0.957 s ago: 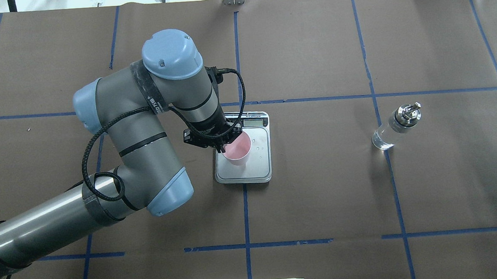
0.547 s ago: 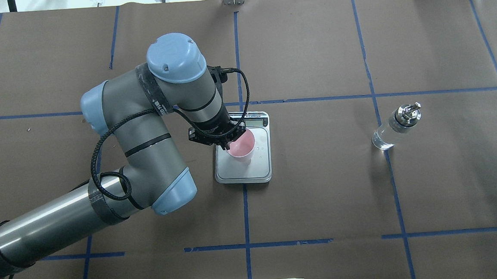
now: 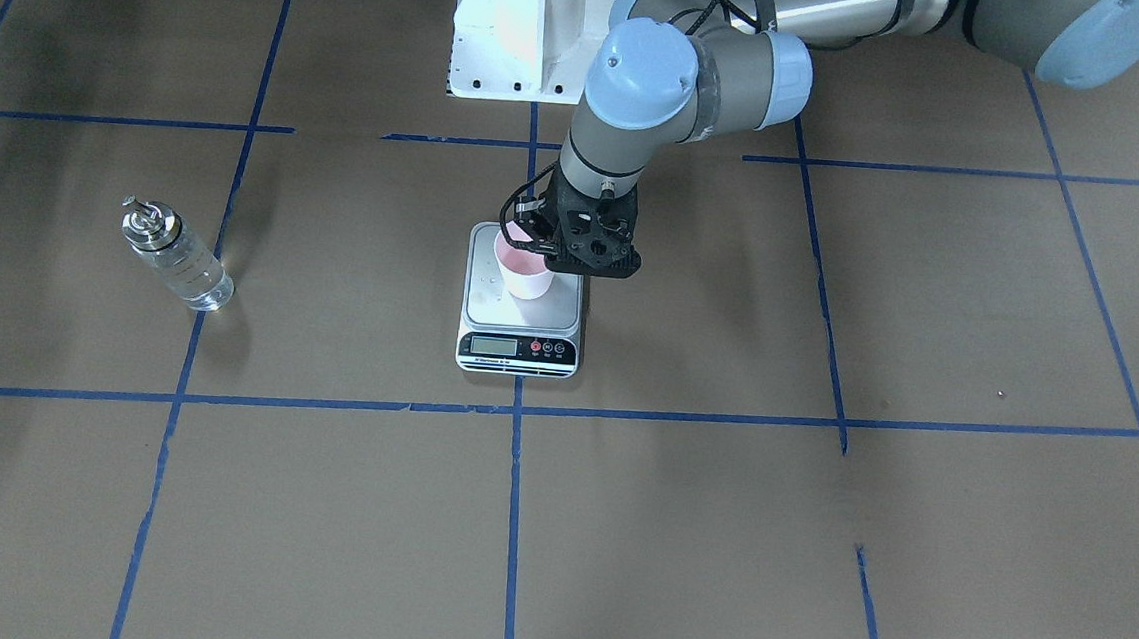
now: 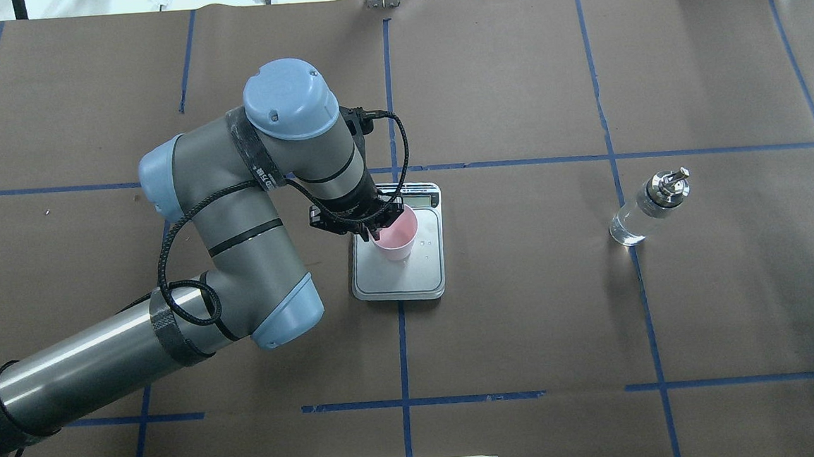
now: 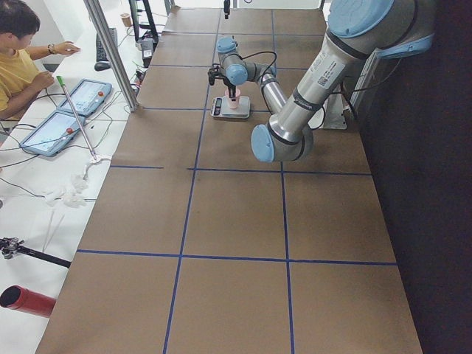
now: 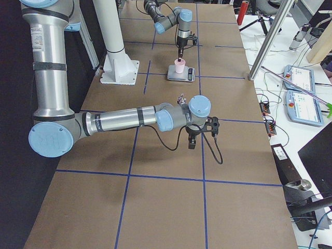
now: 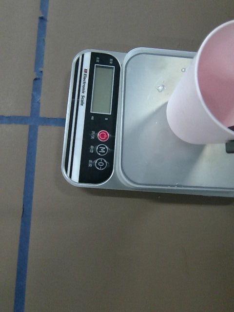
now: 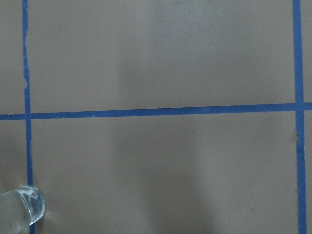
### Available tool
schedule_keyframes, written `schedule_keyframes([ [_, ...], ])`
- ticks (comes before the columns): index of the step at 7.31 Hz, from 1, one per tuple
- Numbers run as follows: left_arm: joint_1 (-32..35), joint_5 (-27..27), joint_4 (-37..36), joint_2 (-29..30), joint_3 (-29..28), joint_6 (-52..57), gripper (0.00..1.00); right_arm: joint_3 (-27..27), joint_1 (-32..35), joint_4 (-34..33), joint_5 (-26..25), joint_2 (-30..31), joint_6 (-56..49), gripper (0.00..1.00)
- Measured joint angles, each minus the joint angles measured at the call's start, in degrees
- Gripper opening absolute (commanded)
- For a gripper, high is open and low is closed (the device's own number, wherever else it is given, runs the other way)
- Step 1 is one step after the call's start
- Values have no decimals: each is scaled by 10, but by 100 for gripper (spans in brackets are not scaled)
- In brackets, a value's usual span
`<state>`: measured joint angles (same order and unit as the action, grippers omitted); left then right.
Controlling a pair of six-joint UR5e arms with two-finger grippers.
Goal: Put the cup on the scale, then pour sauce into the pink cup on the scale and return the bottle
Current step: 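Carry the pink cup with the left gripper onto the scale, then release the cup and lift the left gripper while the right reaches the bottle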
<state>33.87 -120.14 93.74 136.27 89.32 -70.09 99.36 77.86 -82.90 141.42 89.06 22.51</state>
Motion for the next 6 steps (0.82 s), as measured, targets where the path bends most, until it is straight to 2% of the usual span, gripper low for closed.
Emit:
schedule_keyframes([
  [1, 1, -1, 4, 0, 6, 0, 68, 23, -14, 0, 0, 4, 16, 100],
  [3, 12, -3, 0, -5, 41, -2, 68, 113, -61, 1, -14, 32, 104, 100],
  [4, 27, -3, -1, -13, 64, -2, 68, 157, -99, 18, -37, 41, 173, 100],
  [6, 53, -3, -2, -46, 118, -1, 68, 221, -198, 86, -122, 65, 303, 100],
])
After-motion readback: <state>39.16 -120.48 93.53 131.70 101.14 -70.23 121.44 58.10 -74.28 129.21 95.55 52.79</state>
